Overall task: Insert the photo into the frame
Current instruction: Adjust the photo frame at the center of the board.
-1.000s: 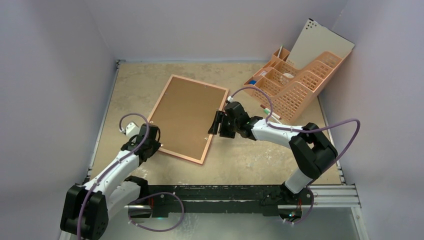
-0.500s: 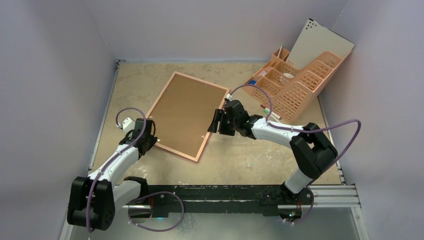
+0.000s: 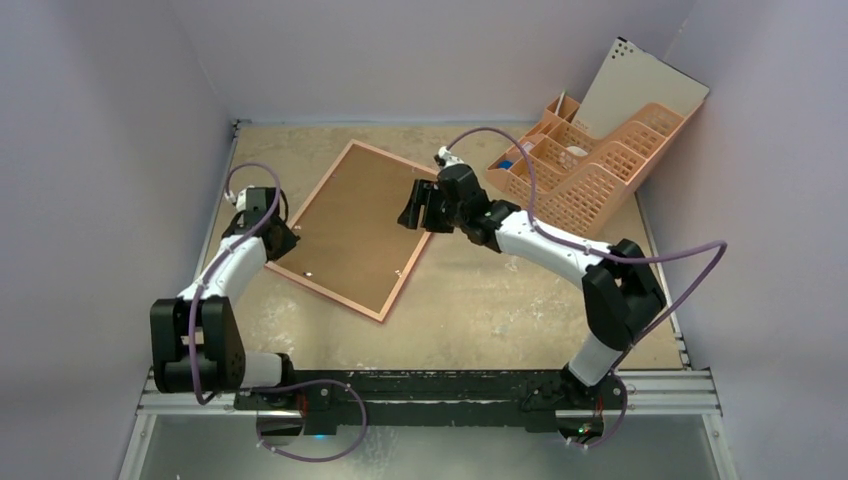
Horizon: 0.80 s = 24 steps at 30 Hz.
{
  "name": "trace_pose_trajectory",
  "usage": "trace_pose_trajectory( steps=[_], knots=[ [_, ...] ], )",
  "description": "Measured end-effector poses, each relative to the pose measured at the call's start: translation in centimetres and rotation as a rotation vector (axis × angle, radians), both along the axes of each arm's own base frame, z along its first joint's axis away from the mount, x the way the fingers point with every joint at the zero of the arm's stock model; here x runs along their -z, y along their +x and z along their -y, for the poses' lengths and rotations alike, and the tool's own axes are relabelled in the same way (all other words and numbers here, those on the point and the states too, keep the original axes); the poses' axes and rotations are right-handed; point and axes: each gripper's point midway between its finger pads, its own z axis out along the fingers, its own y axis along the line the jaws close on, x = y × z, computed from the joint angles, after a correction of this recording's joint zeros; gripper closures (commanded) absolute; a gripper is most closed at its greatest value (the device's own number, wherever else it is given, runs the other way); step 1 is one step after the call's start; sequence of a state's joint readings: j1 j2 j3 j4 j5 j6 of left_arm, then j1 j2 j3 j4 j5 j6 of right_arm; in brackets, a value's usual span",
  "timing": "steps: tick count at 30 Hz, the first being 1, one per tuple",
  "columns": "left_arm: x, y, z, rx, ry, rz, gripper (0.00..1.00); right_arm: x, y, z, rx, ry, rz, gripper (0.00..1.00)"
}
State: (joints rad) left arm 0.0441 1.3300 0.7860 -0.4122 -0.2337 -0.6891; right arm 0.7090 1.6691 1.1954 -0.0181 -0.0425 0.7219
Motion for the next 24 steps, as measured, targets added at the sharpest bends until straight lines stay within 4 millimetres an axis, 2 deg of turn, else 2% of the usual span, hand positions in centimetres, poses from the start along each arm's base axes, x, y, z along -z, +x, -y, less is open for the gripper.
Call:
trace_pose_trajectory(
  steps=[4, 6, 8, 10, 13, 16, 21, 24],
  knots=[
    [0.2, 1.2, 0.3, 0.081, -0.009, -0.031, 1.0, -0.8, 3.2, 0.6, 0.036, -0.022, 0.053, 0.33],
    [0.6, 0.8, 0.4, 0.093, -0.018, -0.053, 0.85, -0.4, 5.7, 1.5, 0.065, -0.056, 0.079, 0.32],
    [0.6, 0.3, 0.4, 0.091, -0.017, -0.06, 0.64, 0.0, 9.0, 2.5, 0.098, -0.098, 0.116, 0.32],
    [0.3, -0.2, 0.2, 0.081, -0.009, -0.051, 0.55, 0.6, 12.7, 3.2, 0.126, -0.153, 0.158, 0.31],
    [-0.1, -1.4, -0.2, 0.043, 0.006, -0.032, 0.46, 2.2, 17.4, 4.3, 0.158, -0.242, 0.213, 0.27],
    [0.3, -2.6, -0.4, 0.002, 0.003, -0.025, 0.38, 3.7, 20.1, 4.9, 0.167, -0.321, 0.25, 0.21],
    [3.3, -4.9, 0.5, -0.049, -0.064, -0.072, 0.37, 4.9, 23.2, 4.7, 0.14, -0.392, 0.303, 0.18],
    [4.4, -5.6, 1.1, -0.06, -0.104, -0.093, 0.37, 5.4, 24.2, 4.0, 0.1, -0.404, 0.328, 0.17]
  ],
)
